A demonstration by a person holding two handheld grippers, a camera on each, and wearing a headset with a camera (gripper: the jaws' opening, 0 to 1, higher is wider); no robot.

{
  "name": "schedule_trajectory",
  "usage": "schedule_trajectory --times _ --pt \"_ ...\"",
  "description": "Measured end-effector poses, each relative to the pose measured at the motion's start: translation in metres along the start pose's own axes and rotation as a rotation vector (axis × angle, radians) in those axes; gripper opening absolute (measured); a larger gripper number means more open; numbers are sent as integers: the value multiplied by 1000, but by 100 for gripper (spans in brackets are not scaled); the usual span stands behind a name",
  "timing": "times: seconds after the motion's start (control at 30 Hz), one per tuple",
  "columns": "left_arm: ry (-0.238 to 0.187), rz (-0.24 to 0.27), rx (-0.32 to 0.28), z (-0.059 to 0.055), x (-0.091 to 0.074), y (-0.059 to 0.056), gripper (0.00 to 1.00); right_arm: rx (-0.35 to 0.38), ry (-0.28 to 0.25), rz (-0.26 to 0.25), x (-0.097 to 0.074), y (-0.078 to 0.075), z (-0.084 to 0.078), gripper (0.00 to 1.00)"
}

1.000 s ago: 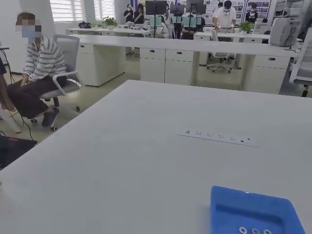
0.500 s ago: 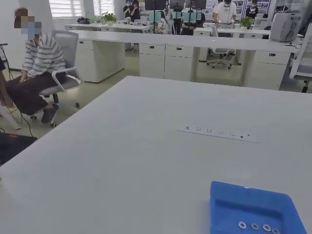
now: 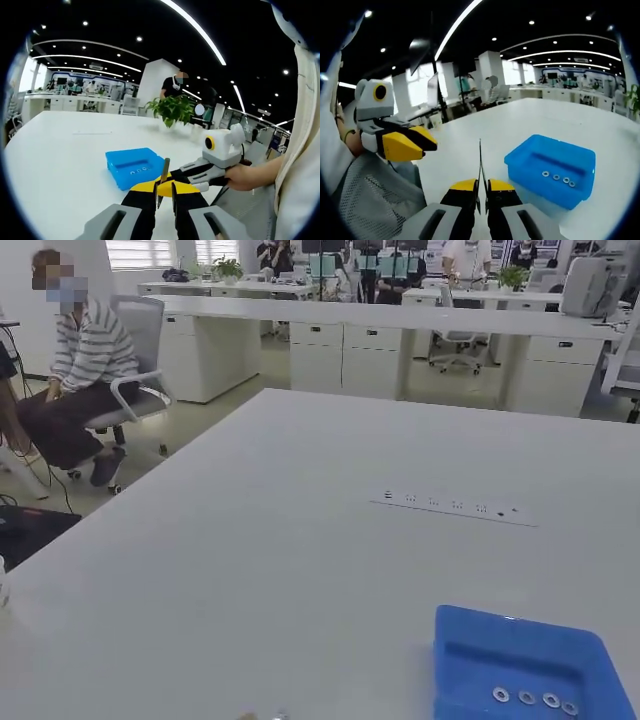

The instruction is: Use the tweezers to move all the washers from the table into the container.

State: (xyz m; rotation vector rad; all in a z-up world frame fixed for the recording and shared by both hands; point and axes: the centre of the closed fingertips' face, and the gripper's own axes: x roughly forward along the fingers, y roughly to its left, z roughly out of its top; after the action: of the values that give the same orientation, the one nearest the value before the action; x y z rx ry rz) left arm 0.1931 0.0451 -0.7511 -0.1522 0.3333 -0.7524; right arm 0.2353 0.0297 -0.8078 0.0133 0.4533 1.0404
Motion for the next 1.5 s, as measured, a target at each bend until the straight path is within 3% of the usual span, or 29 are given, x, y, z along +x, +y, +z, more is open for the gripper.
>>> schedule_trajectory --times 0.13,0.27,0.5,0.73,1.1,1.27,1.33,1.5 --pt "18 -3 20 -3 2 -2 12 76 -21 -35 -4 -19 -1 4" --pt "42 -3 43 -7 4 -3 22 119 -33 -44 -4 -24 -3 4" --pt "79 8 73 -14 7 -2 38 129 -30 -45 1 -24 -6 4" --pt "81 13 84 -14 7 -1 39 101 -14 -41 11 -27 -10 4" --pt "76 23 94 -12 6 1 40 46 9 -24 10 -19 -15 4" --pt "77 28 93 -12 5 2 40 79 -40 -17 10 -20 -6 4" --pt "80 25 88 -13 5 2 39 53 -46 1 9 -15 -2 3" --pt "38 30 -20 -7 3 8 38 -17 -30 71 7 6 -2 1"
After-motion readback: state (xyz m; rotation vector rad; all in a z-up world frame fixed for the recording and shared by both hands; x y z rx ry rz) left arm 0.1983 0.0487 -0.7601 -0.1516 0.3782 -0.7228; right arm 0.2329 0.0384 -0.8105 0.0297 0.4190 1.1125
